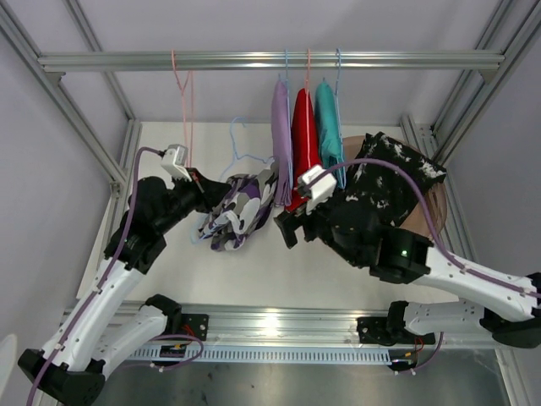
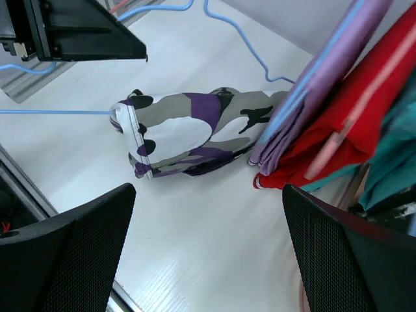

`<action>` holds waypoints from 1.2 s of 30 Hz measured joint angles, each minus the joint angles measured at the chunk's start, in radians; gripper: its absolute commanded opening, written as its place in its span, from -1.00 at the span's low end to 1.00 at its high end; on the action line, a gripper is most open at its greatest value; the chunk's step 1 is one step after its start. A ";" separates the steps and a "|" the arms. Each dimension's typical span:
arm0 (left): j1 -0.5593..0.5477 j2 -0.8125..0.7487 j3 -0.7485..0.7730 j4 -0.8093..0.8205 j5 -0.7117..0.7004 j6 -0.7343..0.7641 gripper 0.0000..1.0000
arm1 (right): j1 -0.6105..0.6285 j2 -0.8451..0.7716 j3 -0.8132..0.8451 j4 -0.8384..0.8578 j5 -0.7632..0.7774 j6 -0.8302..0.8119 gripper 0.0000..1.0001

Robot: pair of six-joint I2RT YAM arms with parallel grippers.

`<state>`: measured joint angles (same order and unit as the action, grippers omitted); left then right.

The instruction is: Remove the trousers from the hanger

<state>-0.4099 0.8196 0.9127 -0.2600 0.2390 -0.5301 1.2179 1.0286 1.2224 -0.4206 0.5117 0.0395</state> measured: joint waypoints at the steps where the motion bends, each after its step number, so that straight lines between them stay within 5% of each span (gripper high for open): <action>1: 0.000 -0.013 -0.011 0.000 -0.021 -0.007 -0.99 | 0.015 0.019 0.006 0.006 0.006 -0.009 0.99; 22: -0.004 -0.065 -0.056 -0.047 -0.317 -0.072 -0.99 | 0.039 0.565 0.030 0.243 0.060 0.038 0.99; 36: -0.004 -0.069 -0.056 -0.070 -0.351 -0.072 -0.99 | 0.018 0.710 0.087 0.370 0.019 0.046 0.99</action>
<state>-0.4141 0.7506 0.8562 -0.3298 -0.1116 -0.6025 1.2354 1.7386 1.3090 -0.0502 0.5304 0.0856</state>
